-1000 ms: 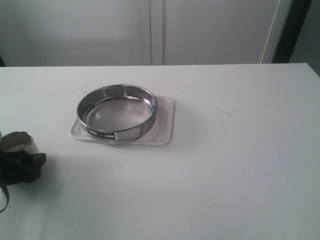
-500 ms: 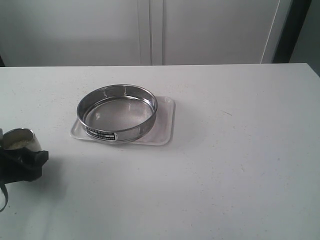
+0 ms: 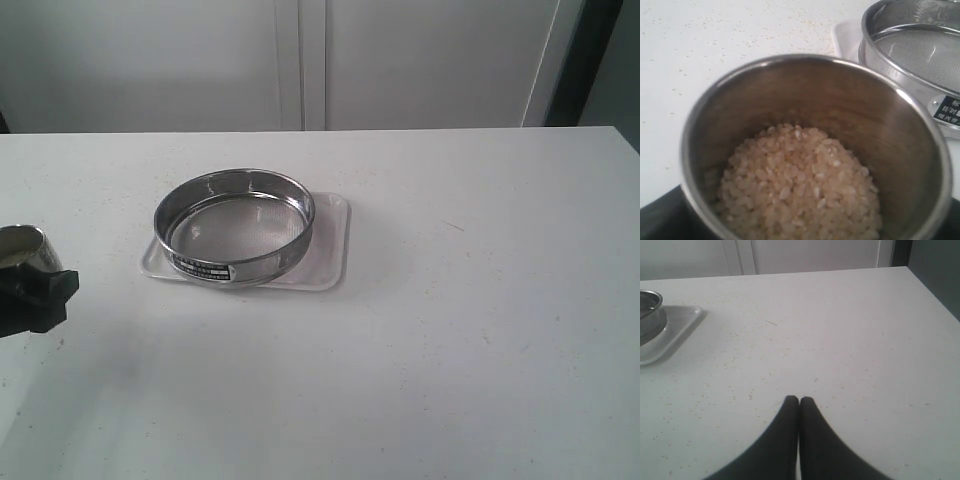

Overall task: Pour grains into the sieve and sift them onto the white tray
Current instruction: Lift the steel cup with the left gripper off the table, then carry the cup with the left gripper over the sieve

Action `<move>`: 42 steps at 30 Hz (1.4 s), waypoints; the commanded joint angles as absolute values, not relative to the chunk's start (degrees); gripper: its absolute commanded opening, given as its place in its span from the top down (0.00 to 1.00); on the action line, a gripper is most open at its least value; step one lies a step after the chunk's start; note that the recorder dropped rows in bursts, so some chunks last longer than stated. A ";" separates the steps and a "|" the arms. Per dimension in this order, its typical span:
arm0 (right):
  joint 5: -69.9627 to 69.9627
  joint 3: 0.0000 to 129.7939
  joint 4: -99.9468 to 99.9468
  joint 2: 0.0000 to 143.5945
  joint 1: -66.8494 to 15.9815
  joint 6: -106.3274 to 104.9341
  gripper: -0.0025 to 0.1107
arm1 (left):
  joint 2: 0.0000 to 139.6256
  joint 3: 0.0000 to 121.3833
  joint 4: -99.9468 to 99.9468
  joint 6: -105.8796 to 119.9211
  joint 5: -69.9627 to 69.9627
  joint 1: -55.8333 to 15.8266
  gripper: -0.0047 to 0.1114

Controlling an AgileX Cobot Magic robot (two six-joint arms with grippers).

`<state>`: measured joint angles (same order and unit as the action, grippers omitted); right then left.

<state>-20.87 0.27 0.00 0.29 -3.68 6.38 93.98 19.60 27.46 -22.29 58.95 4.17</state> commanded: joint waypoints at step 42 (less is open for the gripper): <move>-20.02 0.00 0.00 0.00 -3.62 6.29 0.98 | 88.64 54.93 50.90 -46.19 -4.75 -7.34 0.96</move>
